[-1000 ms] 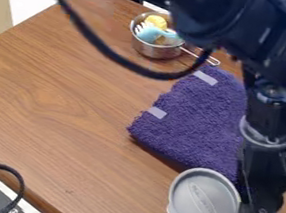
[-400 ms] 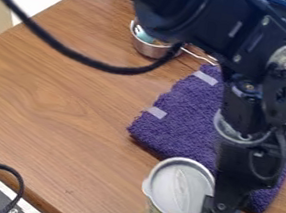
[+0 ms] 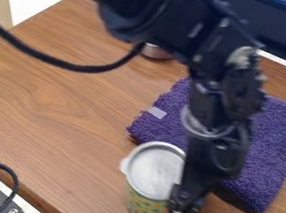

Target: Moves the can to the left side of the table

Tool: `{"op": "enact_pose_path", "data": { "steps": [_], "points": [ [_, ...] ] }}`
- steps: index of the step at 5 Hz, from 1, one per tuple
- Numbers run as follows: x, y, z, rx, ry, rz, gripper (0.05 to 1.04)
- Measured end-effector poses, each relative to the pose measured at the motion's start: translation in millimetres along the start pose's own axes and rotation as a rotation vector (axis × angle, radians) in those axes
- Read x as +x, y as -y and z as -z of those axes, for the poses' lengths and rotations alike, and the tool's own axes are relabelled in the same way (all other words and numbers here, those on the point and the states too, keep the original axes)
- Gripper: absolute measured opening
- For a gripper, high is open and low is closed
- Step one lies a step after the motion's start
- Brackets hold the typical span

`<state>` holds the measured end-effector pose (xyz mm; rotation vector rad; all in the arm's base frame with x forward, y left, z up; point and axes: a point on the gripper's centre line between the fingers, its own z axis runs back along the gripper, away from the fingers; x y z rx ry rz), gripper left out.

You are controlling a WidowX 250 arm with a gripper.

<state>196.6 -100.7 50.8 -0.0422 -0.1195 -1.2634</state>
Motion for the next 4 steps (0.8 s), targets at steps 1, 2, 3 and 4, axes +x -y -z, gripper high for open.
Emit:
{"op": "enact_pose_path", "data": {
  "steps": [1, 2, 3, 4],
  "points": [
    [-19, -8, -1, 0.025, 0.002, -0.015, 1.000],
    [-42, -18, -6, 0.043, 0.005, -0.045, 1.000],
    [-67, -28, -8, 0.044, -0.029, -0.062, 1.000],
    [-86, -37, -10, 0.058, -0.033, -0.075, 1.000]
  ]
}}
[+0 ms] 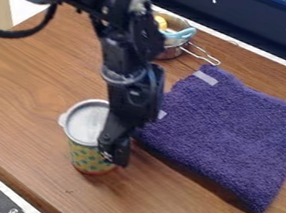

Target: Moves the can to the left side of the table

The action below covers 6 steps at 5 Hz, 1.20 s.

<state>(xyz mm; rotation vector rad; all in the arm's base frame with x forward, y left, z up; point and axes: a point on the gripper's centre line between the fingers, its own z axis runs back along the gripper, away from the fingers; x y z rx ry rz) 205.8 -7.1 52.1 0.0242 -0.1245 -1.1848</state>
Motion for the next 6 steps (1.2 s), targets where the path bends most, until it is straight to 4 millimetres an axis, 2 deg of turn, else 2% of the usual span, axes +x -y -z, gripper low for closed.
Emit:
{"op": "enact_pose_path", "data": {
  "steps": [3, 4, 5, 6],
  "points": [
    [-59, -24, -2, 0.102, -0.022, 0.034, 1.000],
    [-72, -30, -3, 0.070, -0.022, 0.045, 1.000],
    [-78, -35, -10, 0.056, -0.012, 0.042, 1.000],
    [-74, -36, -11, 0.057, 0.019, -0.001, 1.000]
  ]
}}
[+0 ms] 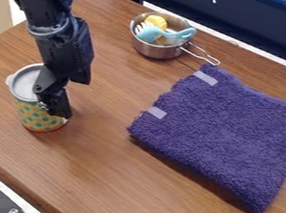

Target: Moves the can to the left side of the table

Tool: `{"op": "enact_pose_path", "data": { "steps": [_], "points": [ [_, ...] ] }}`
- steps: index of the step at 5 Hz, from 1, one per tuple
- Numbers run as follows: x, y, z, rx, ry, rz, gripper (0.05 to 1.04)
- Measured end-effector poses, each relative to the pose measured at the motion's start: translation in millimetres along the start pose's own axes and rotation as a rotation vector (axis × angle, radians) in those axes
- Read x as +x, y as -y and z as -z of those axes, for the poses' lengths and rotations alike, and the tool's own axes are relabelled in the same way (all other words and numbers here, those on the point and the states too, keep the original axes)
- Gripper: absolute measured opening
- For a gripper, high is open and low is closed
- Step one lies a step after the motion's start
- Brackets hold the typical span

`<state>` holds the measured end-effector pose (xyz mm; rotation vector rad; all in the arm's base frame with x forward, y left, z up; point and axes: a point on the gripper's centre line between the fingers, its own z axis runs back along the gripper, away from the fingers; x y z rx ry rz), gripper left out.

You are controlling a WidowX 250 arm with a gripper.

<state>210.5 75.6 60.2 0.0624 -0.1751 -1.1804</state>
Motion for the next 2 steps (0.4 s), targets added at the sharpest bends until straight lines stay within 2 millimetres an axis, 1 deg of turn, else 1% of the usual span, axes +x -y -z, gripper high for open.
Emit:
{"op": "enact_pose_path", "data": {
  "steps": [1, 2],
  "points": [
    [19, -3, -2, 0.004, 0.053, -0.093, 1.000],
    [44, -13, -8, 0.020, 0.131, -0.294, 1.000]
  ]
}}
